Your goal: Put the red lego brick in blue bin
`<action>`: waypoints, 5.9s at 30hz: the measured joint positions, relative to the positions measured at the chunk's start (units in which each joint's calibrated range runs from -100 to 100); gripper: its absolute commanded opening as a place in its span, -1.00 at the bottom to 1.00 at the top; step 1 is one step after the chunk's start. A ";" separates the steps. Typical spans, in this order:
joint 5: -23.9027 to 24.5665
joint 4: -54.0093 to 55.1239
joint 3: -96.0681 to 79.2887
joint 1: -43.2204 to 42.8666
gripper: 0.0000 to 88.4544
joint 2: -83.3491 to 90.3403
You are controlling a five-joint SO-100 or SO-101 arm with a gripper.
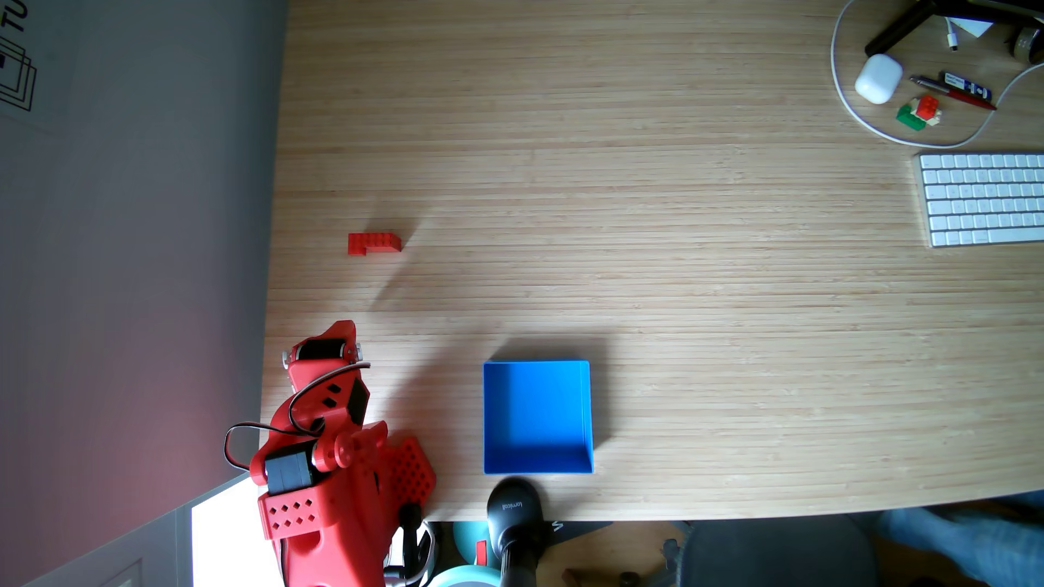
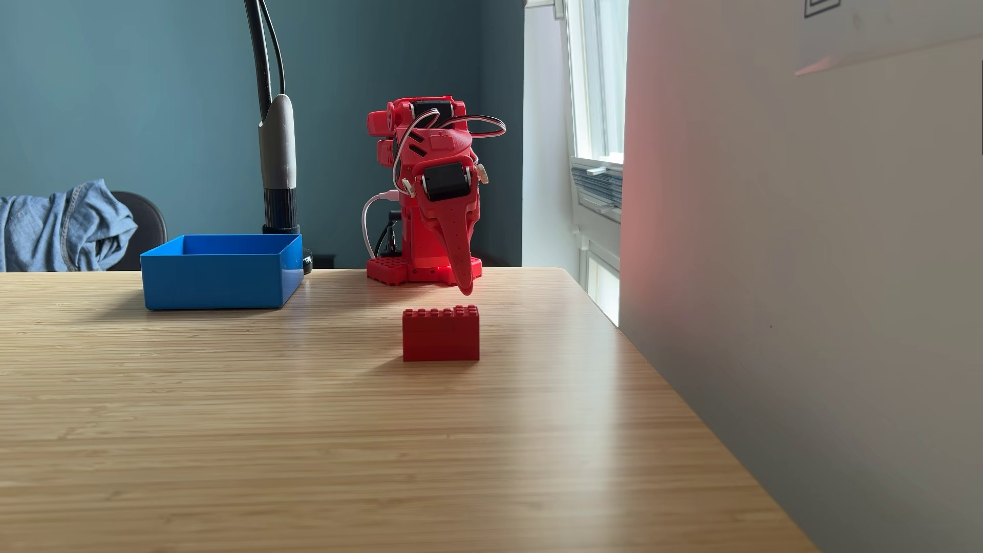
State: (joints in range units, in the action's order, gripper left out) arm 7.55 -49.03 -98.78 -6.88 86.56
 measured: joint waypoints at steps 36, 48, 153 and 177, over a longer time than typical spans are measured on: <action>-1.12 -0.32 45.94 8.74 -0.22 -48.38; -1.12 -7.66 61.75 9.39 -0.11 -68.63; -25.54 -9.48 54.32 70.93 -1.00 -70.14; -25.74 -17.38 55.46 68.91 -0.56 -70.14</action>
State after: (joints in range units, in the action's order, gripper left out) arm -18.19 -66.42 -43.32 62.02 16.42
